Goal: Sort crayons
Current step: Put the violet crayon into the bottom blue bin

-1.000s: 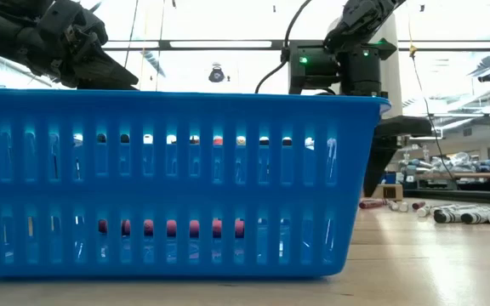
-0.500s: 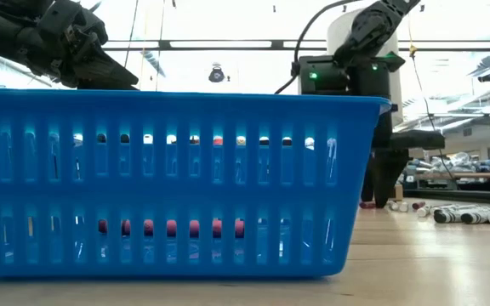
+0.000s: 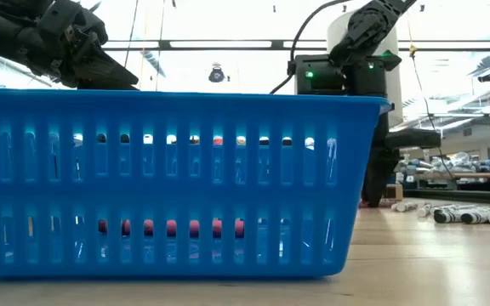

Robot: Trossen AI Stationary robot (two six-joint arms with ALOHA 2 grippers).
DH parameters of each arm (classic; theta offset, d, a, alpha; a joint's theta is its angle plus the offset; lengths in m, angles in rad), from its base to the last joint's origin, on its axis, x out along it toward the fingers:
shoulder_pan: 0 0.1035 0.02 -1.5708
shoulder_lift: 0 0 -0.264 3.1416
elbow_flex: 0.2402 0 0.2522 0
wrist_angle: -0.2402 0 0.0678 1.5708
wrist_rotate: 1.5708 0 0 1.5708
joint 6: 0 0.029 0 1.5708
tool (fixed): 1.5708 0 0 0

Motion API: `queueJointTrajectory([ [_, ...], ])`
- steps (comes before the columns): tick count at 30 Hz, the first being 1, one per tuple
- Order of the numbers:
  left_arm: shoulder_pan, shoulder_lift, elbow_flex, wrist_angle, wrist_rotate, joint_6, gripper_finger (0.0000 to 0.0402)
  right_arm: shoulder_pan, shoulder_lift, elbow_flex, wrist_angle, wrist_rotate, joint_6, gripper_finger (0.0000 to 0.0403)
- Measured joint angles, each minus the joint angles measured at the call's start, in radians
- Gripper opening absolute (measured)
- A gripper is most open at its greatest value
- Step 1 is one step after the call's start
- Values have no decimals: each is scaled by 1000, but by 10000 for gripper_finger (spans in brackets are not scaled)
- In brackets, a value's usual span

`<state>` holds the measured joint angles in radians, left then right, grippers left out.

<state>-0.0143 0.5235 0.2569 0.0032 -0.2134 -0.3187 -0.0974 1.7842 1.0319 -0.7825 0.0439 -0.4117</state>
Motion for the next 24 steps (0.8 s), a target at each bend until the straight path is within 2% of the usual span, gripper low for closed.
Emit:
queueJointTrajectory([
  [6,0,0,0,0,0,0,160,15,3,53,-20,68,16,32],
  [12,0,0,0,0,0,0,160,56,2,183,-89,103,54,32],
  [15,0,0,0,0,0,0,160,86,1,259,-75,68,104,32],
  [18,0,0,0,0,0,0,160,121,0,313,-9,-10,162,32],
  [24,0,0,0,0,0,0,160,182,0,359,119,-120,252,32],
])
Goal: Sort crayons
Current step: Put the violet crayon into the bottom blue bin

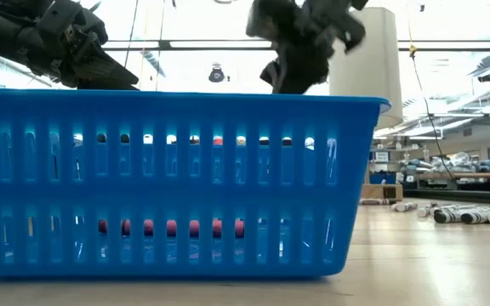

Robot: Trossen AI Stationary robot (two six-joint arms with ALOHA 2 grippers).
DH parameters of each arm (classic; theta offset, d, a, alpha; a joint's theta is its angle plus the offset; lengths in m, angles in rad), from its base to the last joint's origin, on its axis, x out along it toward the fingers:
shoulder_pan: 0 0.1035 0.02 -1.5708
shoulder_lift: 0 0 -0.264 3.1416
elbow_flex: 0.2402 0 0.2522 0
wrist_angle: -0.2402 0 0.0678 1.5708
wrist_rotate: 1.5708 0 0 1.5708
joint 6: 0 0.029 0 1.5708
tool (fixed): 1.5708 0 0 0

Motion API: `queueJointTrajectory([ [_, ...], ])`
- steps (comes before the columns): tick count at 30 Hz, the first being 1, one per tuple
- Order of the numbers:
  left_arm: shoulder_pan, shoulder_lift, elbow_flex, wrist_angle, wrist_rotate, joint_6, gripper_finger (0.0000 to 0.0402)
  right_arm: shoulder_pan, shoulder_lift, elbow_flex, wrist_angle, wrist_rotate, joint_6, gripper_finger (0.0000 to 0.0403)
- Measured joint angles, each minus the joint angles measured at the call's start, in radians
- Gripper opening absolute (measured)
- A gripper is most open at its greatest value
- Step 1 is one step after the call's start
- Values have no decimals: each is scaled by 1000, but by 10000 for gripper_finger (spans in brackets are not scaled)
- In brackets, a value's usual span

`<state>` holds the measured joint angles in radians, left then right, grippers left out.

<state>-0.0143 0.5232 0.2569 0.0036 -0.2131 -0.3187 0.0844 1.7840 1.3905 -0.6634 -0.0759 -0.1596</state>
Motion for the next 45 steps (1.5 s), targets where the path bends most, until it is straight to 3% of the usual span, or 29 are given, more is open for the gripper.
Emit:
queueJointTrajectory([
  [13,0,0,0,0,0,0,160,60,0,10,314,-240,282,32],
  [24,0,0,0,2,0,-3,160,137,30,10,472,-249,373,32],
  [30,0,0,0,13,0,-3,160,160,95,10,597,-310,471,32],
  [40,0,0,0,15,0,-9,160,216,178,10,591,-233,534,32],
  [45,0,0,0,13,0,-11,160,242,224,10,502,-163,515,32],
])
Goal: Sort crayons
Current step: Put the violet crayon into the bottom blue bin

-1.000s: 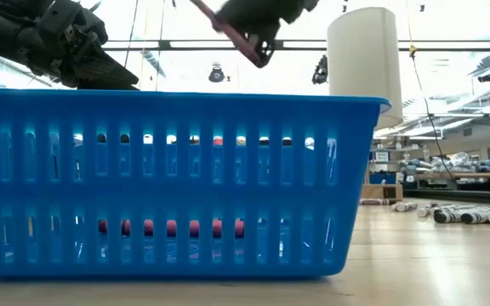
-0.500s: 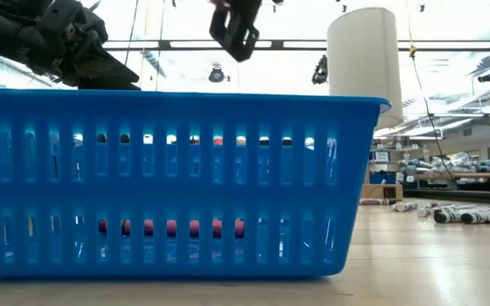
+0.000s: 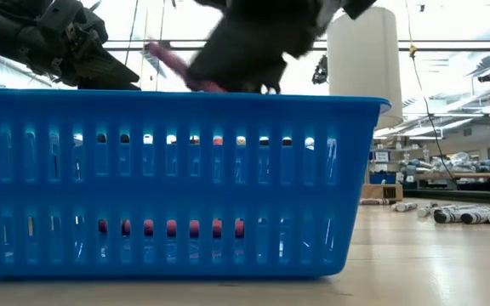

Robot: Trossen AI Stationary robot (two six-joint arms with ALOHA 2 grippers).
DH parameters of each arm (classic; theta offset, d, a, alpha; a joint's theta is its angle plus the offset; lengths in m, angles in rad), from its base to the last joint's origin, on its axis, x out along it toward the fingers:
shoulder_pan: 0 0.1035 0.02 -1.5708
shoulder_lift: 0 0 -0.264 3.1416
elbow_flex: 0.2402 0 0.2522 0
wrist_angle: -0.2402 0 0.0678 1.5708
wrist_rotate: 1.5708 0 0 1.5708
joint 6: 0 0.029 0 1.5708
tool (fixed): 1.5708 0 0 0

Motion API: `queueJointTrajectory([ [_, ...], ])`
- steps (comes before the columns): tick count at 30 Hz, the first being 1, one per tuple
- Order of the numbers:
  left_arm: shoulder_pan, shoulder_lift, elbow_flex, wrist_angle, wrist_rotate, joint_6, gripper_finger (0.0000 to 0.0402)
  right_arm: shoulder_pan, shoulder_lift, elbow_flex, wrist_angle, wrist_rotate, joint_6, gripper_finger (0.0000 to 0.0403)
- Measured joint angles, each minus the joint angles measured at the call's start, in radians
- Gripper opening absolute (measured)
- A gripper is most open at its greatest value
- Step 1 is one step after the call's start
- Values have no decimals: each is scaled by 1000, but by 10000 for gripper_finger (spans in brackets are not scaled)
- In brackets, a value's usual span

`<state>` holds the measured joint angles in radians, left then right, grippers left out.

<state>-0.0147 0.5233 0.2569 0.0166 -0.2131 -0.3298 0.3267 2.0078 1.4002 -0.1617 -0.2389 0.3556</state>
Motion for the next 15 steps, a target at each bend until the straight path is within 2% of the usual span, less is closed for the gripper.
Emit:
queueJointTrajectory([
  [9,0,0,0,2,0,0,160,7,36,0,-83,34,-18,38],
  [15,0,0,0,-2,0,0,160,6,34,0,-81,44,-26,76],
])
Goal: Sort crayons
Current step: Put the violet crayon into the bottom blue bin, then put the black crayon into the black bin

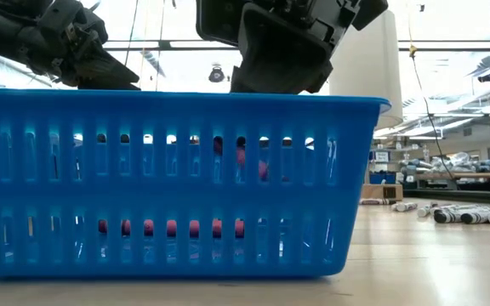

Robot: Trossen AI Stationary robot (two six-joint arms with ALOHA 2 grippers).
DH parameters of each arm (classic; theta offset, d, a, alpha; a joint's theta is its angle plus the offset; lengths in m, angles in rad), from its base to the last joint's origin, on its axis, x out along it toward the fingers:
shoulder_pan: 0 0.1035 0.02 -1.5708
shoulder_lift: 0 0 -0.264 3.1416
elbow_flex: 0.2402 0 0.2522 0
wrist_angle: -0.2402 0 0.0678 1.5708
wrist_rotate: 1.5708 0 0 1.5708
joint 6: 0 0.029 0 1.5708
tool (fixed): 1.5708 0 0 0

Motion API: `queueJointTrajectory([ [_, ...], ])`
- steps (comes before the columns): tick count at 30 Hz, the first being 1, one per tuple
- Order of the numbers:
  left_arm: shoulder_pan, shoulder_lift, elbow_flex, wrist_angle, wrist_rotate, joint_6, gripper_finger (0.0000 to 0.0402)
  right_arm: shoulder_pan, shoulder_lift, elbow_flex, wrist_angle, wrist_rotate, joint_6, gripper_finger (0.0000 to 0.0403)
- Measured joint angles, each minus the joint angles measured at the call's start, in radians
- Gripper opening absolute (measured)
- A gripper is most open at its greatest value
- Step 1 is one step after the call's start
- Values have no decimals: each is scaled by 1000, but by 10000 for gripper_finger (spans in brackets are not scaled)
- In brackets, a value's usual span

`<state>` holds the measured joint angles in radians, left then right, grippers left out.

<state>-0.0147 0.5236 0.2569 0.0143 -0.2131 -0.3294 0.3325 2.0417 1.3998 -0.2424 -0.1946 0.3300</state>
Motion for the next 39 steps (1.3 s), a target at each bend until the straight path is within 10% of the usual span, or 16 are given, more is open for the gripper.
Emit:
queueJointTrajectory([
  [18,0,0,0,-1,0,1,160,-36,-78,0,-56,-14,-18,113],
  [39,0,0,0,-1,-11,34,160,-61,-247,1,-597,516,-61,113],
])
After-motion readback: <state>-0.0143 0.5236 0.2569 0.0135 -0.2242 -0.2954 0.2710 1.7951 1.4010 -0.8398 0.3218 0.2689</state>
